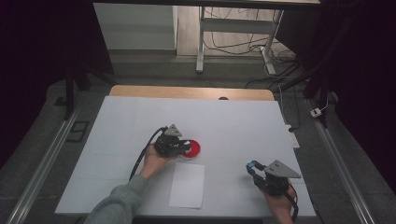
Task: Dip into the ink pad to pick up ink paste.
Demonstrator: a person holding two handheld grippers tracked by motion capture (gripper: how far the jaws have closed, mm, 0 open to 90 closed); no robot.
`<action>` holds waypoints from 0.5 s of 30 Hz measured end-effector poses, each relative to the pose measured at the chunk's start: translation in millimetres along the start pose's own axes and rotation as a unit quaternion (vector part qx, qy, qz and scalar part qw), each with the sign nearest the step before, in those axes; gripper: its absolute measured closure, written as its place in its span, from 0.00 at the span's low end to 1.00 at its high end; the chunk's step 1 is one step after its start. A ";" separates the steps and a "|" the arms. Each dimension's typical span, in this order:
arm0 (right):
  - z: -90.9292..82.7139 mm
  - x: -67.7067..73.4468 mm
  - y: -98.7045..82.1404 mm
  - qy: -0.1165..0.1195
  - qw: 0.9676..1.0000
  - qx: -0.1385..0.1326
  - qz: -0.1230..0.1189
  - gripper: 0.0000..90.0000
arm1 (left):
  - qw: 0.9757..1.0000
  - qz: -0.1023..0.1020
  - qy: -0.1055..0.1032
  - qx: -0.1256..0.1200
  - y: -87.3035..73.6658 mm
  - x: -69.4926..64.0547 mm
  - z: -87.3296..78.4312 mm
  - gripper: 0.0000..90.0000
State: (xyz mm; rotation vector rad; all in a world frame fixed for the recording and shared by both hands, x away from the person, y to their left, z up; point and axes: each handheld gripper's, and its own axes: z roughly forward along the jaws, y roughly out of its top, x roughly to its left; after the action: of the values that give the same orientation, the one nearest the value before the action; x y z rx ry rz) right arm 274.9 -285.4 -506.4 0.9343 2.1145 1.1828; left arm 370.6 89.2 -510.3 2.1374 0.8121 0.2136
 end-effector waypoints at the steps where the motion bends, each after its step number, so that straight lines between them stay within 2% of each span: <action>1: 0.0 0.0 0.0 0.000 1.000 0.000 0.000 0.73 | 1.000 -0.001 0.000 0.000 0.0 0.0 0.0 0.84; 9: 0.0 -0.2 0.0 0.000 1.000 0.000 0.002 0.73 | 1.000 -0.001 0.005 -0.011 1.5 -0.7 -3.7 0.84; 15: -0.6 -0.5 0.1 0.000 1.000 0.000 0.002 0.73 | 0.999 -0.005 0.010 -0.032 4.0 -0.6 -11.1 0.84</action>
State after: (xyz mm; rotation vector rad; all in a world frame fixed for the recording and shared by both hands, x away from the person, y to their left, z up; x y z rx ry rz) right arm 274.8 -286.1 -506.0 0.9392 2.1129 1.1848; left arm 367.5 94.1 -500.0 2.0735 0.8156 0.2533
